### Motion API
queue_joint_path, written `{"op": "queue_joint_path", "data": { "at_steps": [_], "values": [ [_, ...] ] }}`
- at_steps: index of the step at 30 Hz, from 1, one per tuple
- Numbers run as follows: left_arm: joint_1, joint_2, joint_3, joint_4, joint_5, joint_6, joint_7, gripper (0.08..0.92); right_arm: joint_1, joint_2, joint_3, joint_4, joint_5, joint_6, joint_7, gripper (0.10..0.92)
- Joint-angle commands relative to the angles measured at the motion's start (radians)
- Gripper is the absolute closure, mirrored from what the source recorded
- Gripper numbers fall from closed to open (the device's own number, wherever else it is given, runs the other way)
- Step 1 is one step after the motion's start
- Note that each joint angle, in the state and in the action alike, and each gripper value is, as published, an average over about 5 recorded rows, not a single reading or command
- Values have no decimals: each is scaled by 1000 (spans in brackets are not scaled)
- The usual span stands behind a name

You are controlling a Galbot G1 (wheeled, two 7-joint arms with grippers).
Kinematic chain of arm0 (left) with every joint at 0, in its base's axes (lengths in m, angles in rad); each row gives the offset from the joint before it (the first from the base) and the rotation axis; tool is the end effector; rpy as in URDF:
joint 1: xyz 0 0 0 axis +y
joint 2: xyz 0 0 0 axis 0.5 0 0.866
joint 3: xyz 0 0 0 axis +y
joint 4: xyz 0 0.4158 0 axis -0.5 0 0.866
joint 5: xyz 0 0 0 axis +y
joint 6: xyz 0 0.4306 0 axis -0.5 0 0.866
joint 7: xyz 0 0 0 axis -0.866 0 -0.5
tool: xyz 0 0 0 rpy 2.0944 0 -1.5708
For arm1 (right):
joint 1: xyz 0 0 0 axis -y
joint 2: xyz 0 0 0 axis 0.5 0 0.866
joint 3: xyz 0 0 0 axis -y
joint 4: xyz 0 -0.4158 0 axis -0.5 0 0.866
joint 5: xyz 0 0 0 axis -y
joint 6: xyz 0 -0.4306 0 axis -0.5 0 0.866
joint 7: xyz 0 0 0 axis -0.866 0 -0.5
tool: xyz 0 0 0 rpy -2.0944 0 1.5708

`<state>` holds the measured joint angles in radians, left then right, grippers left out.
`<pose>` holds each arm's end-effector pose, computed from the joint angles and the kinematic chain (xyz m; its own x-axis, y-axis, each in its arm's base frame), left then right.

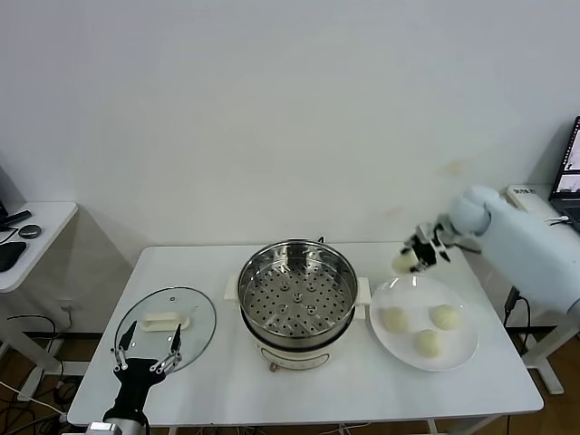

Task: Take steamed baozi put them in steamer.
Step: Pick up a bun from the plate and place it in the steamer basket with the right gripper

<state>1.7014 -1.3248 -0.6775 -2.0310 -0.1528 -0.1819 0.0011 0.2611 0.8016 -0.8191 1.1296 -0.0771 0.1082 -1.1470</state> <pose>0.1788 0.1121 -0.3934 -1.0000 0.0009 -0.0088 -0.0004 0.9905 0.1374 0.6937 -0.1446 -0.0952 -0.3011 -0.2615 0.9171 -0.8514 -0.3594 -0.3820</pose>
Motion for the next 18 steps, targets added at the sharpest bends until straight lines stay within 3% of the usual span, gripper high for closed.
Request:
{"op": "queue_joint_path", "data": {
  "at_steps": [1, 10, 18],
  "values": [
    [1, 2, -1, -6, -9, 3, -3, 177, 357, 62, -301, 139, 247, 74, -12, 550],
    [1, -1, -23, -21, -17, 4, -6, 177, 386, 340, -398, 109, 241, 269, -1, 550],
    [3, -6, -47, -26, -28, 2, -7, 177, 310, 505, -412, 23, 21, 462, 24, 542]
  ]
}}
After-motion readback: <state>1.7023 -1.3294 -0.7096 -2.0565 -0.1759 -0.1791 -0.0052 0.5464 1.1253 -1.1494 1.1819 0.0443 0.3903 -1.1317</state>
